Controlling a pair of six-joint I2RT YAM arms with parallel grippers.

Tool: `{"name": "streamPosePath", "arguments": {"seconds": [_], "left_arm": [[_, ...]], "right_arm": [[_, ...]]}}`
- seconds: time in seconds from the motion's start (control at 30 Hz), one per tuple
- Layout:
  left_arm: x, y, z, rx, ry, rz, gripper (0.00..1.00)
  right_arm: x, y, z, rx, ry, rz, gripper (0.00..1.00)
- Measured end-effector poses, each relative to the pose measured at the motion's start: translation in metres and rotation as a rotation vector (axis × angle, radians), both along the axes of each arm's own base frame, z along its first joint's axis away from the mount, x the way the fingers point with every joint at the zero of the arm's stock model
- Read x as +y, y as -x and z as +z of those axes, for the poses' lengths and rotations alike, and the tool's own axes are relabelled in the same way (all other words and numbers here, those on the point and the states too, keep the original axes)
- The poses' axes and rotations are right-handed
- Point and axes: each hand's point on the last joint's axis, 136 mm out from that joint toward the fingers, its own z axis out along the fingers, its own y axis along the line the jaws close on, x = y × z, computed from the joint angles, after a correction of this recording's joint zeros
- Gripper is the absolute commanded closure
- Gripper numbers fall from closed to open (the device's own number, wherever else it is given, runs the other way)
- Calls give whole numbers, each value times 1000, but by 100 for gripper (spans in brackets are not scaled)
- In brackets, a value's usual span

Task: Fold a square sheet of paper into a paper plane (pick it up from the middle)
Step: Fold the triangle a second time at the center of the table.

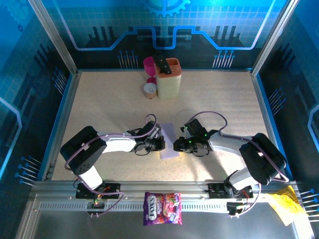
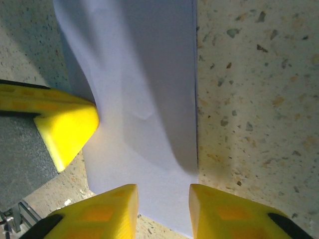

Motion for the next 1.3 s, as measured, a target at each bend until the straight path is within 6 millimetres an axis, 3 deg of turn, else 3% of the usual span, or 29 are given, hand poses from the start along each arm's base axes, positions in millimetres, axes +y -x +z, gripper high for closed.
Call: {"name": "streamPosePath", "arguments": {"seconds": [0.27, 0.67, 1.3], "left_arm": [[0, -1, 0, -9, 6, 2, 100], [-2, -3, 0, -26, 23, 2, 100], [-5, -6, 0, -35, 32, 2, 100]], "right_arm": [[-2, 4, -4, 9, 2, 1, 60], [1, 7, -5, 28, -15, 9, 73], [10, 4, -4, 39, -49, 15, 64]]}}
